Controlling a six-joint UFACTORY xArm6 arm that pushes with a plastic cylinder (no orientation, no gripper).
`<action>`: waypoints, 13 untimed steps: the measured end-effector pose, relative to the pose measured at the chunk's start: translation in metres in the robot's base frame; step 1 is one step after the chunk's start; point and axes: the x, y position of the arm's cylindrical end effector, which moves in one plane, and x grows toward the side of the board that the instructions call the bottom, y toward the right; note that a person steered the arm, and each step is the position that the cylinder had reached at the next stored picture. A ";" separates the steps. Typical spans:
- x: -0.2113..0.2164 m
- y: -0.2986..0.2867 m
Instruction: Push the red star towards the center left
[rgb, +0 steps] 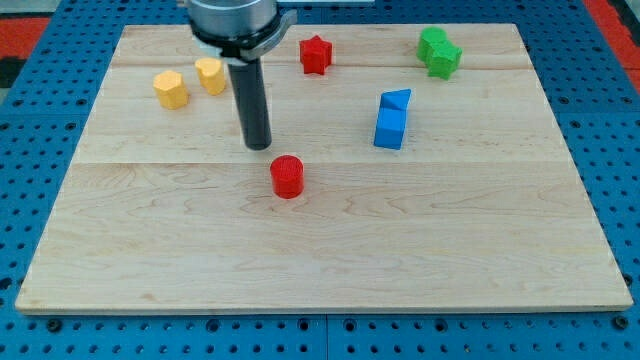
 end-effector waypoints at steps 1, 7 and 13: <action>-0.034 0.027; -0.186 0.007; -0.139 0.010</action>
